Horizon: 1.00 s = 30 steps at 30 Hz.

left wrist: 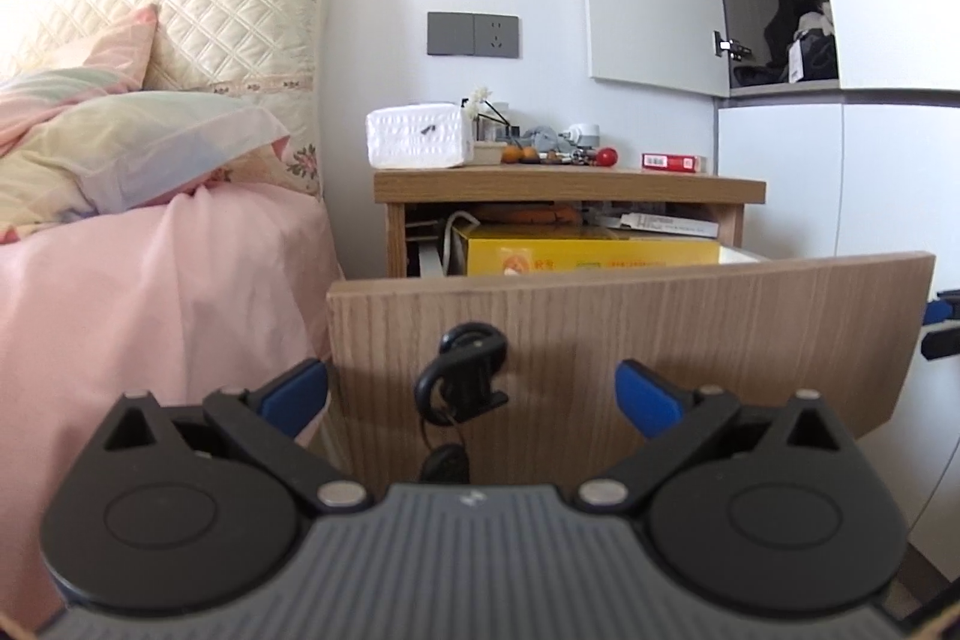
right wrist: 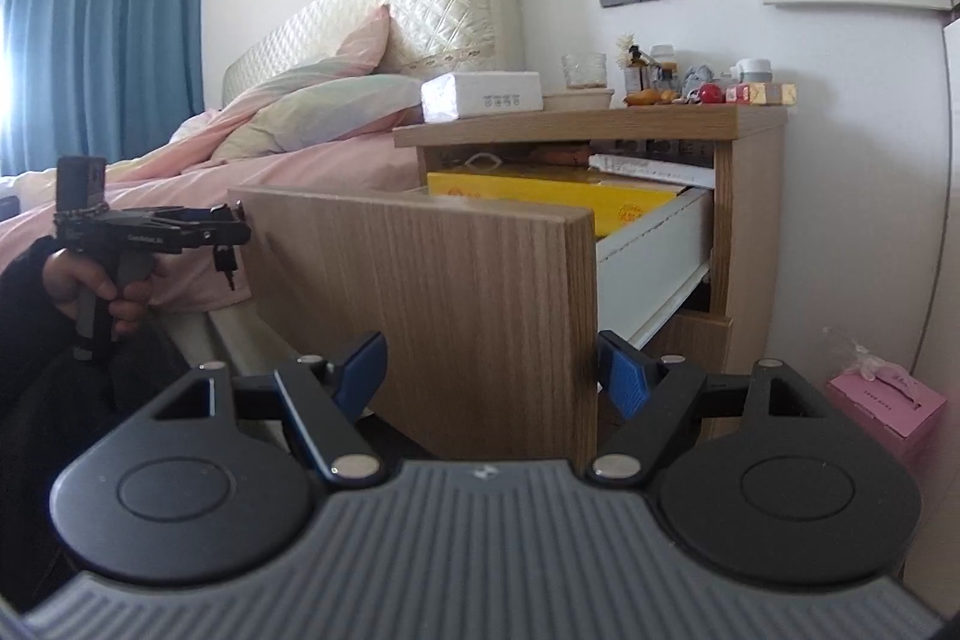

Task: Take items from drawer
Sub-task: 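Pull the drawer open by its knob with the left gripper, then release the drawer knob with the left gripper and back away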

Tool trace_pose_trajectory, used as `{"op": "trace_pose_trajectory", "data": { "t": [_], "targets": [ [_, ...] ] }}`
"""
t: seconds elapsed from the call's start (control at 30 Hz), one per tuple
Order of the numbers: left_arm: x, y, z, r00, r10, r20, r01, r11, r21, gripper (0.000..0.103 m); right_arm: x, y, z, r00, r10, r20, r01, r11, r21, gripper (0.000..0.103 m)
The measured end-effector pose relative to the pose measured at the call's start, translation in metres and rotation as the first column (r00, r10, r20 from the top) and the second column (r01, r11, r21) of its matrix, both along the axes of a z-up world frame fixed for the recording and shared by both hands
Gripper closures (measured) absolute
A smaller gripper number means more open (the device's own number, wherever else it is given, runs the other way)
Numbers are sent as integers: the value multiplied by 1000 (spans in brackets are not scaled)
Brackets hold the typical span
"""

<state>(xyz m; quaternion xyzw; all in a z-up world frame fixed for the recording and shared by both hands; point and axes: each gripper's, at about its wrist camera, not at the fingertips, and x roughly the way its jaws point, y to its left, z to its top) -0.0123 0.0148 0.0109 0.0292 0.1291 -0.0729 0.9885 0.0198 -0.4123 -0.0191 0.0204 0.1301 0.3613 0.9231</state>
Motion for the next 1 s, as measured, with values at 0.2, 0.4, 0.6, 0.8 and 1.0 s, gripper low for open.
{"op": "trace_pose_trajectory", "data": {
  "t": [0.2,0.4,0.6,0.8,1.0],
  "targets": [
    [-9,-6,10,1000,30,6,-30,1000,3,0,-10,5,17,996,-73,53,72,997,36,24],
    [-19,-9,25,999,51,6,-51,998,20,0,-19,18,35,984,-167,61,160,982,104,24],
    [-29,-14,39,998,60,15,-60,998,27,0,-23,42,54,973,-224,60,215,967,135,21],
    [-34,-21,49,998,57,20,-57,998,22,0,-27,66,72,958,-282,56,270,949,161,21],
    [-36,-27,58,998,65,17,-65,998,5,0,-30,90,82,938,-344,41,332,926,178,21]
  ]
}}
